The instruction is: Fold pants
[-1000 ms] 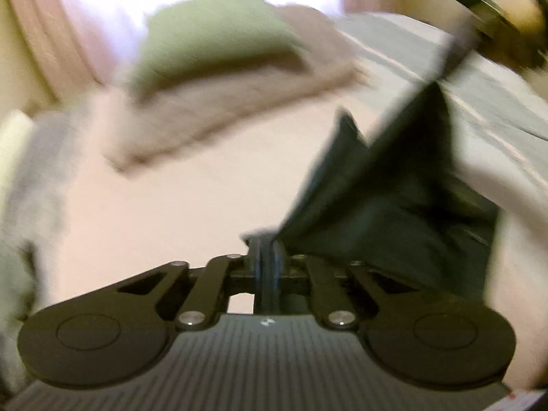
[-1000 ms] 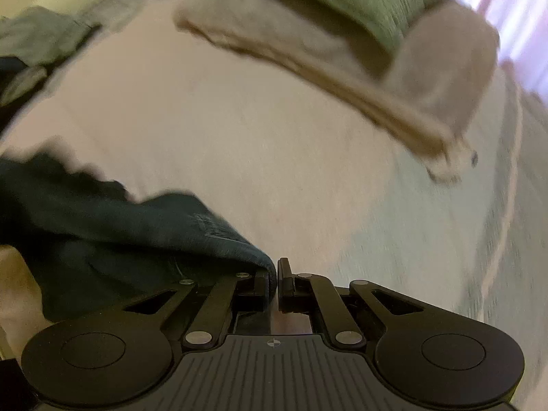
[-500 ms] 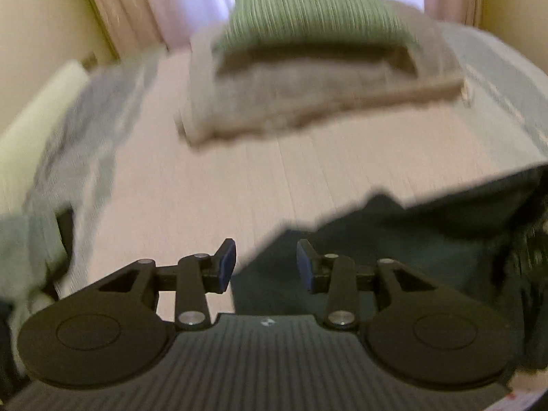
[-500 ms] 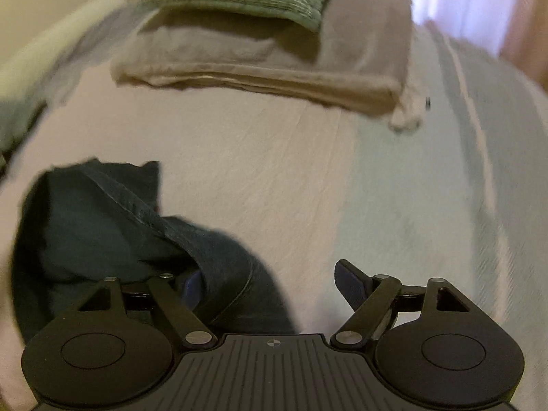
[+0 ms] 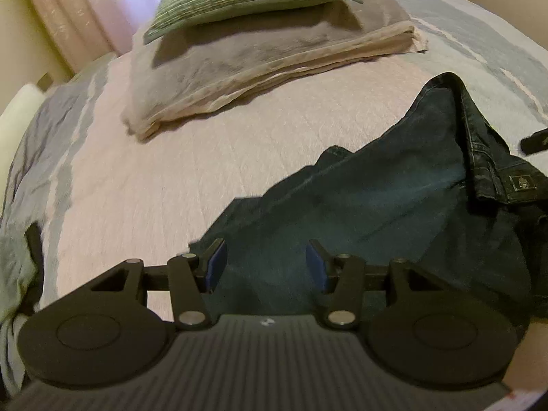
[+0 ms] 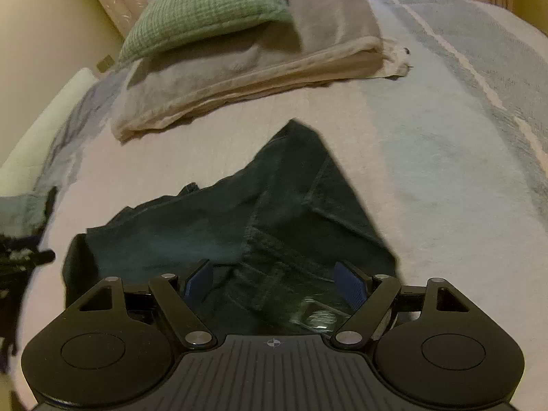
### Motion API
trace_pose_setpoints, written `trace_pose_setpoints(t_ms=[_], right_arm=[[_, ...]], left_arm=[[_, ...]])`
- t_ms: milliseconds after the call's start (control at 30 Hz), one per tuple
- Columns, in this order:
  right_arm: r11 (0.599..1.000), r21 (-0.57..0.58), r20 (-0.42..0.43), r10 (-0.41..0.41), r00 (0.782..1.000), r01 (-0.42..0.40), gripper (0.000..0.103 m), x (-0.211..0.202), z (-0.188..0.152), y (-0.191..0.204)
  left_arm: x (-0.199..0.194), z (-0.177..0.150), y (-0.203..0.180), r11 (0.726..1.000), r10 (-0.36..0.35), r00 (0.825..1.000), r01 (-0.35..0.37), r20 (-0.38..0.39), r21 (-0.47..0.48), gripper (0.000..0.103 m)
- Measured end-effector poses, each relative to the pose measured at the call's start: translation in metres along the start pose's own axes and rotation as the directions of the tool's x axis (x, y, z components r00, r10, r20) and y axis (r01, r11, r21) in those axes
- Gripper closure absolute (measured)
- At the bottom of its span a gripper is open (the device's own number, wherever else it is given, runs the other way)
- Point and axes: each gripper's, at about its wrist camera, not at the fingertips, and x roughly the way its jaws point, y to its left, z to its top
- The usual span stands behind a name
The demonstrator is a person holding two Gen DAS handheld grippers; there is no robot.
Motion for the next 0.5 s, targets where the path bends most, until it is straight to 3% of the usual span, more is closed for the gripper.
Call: trace_pose_setpoints(t_ms=[67, 133, 300, 367, 400, 433, 500], right_arm=[[0.998, -0.049, 0.023, -0.048, 0.999, 0.049, 0.027, 0.023, -0.005, 0.024], [0.977, -0.154, 0.021, -0.148, 0.989, 0.149, 0.027, 0.053, -0.013, 0.049], [0.872, -0.349, 0.005, -0.365, 0.931, 0.344, 0.03, 0.114, -0.04, 0.075], [0.849, -0.403, -0.005, -0.377, 0.926, 0.343, 0.059, 0.113, -0.045, 0.071], [0.85, -0.403, -0.005, -0.372, 0.928, 0.339, 0.083, 0.104, -0.043, 0.067], [0.847, -0.403, 0.007, -0.375, 0.927, 0.346, 0.092, 0.089, -0.04, 0.062], [0.848, -0.383, 0.041, -0.381, 0.924, 0.367, 0.095, 0.055, -0.034, 0.048]], left_arm=[[0.012, 0.003, 0.009, 1.0, -0.009, 1.0, 0.009, 0.014, 0.018, 0.055], [0.023, 0.004, 0.022, 0.999, -0.023, 1.0, 0.023, 0.02, 0.026, 0.054], [0.043, -0.006, 0.055, 0.998, -0.057, 0.998, 0.056, 0.021, 0.015, 0.051], [0.049, -0.01, 0.066, 0.997, -0.072, 0.997, 0.071, 0.028, 0.027, 0.051], [0.053, -0.011, 0.072, 0.995, -0.093, 0.995, 0.091, 0.032, 0.041, 0.05], [0.056, -0.011, 0.077, 0.993, -0.107, 0.994, 0.105, 0.035, 0.052, 0.049], [0.063, -0.01, 0.085, 0.987, -0.14, 0.989, 0.136, 0.043, 0.087, 0.047]])
